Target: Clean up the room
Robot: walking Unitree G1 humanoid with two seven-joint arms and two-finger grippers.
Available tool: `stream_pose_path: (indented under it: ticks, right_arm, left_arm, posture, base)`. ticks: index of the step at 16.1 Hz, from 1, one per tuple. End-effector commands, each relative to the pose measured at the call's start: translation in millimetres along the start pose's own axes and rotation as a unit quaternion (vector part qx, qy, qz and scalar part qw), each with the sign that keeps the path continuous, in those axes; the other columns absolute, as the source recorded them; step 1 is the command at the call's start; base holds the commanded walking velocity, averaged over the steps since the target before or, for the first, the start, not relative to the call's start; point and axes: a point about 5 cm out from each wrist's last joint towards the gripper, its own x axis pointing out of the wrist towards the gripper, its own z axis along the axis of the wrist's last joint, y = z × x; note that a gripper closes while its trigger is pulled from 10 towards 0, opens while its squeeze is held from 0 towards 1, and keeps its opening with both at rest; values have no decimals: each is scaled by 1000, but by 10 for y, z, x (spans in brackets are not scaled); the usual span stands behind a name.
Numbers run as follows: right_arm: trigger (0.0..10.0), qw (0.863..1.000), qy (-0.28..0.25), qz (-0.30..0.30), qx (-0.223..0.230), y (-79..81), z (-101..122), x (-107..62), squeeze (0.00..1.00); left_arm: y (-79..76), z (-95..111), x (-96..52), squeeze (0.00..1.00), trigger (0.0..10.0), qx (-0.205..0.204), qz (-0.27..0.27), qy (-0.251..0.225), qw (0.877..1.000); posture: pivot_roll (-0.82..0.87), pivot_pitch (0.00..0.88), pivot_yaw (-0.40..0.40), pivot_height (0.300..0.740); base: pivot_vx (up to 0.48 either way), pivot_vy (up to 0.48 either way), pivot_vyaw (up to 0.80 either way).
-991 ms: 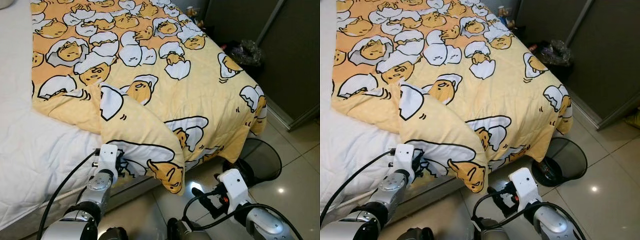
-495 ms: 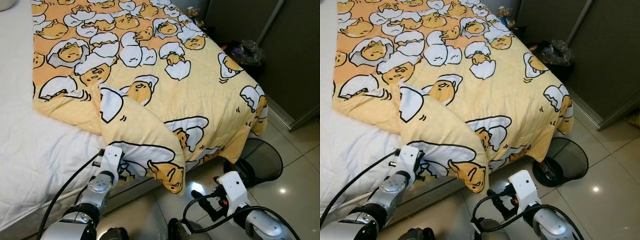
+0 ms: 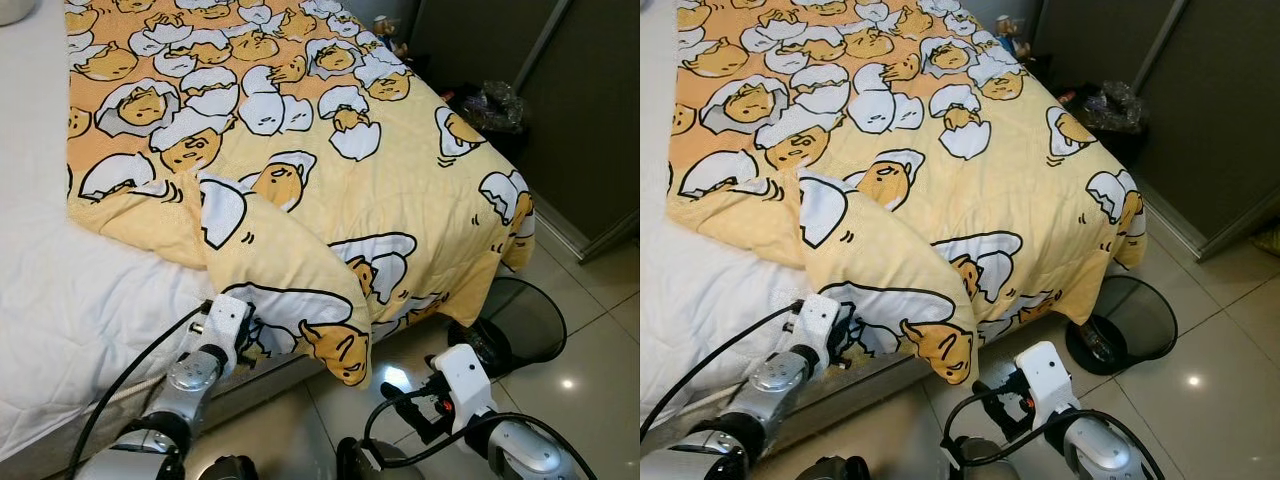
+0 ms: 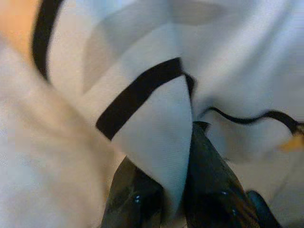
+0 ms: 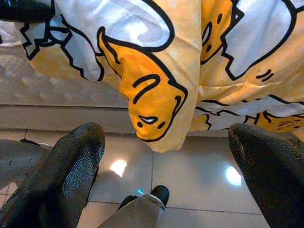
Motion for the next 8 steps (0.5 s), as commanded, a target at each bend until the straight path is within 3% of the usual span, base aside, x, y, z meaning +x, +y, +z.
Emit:
stream_pose_path:
  ticks: [1, 3, 6, 8]
  right_arm:
    - [10000, 1000, 11, 4, 0, -14, -63, -17, 8]
    - [10000, 1000, 12, 6, 1, -16, -69, -7, 12]
    - [10000, 1000, 16, 9, 1, -1, -101, -15, 4]
    - [10000, 1000, 17, 10, 1, 1, -108, -17, 8]
  left_arm:
    - [-82, -46, -14, 0, 10000, 25, -52, 10, 998]
    - [-152, -106, -47, 0, 10000, 26, -103, 14, 994]
    - [-154, -142, -88, 0, 10000, 39, -122, 6, 992]
    - [-138, -162, -105, 0, 10000, 41, -130, 9, 991]
  posture:
    - [-313, 106, -35, 740]
    - [-309, 108, -33, 740]
    - [-313, 113, -34, 740]
    - [-313, 115, -34, 740]
  base:
    - [0, 0, 0]
    - [0, 0, 0]
    - [0, 0, 0]
    - [0, -480, 0]
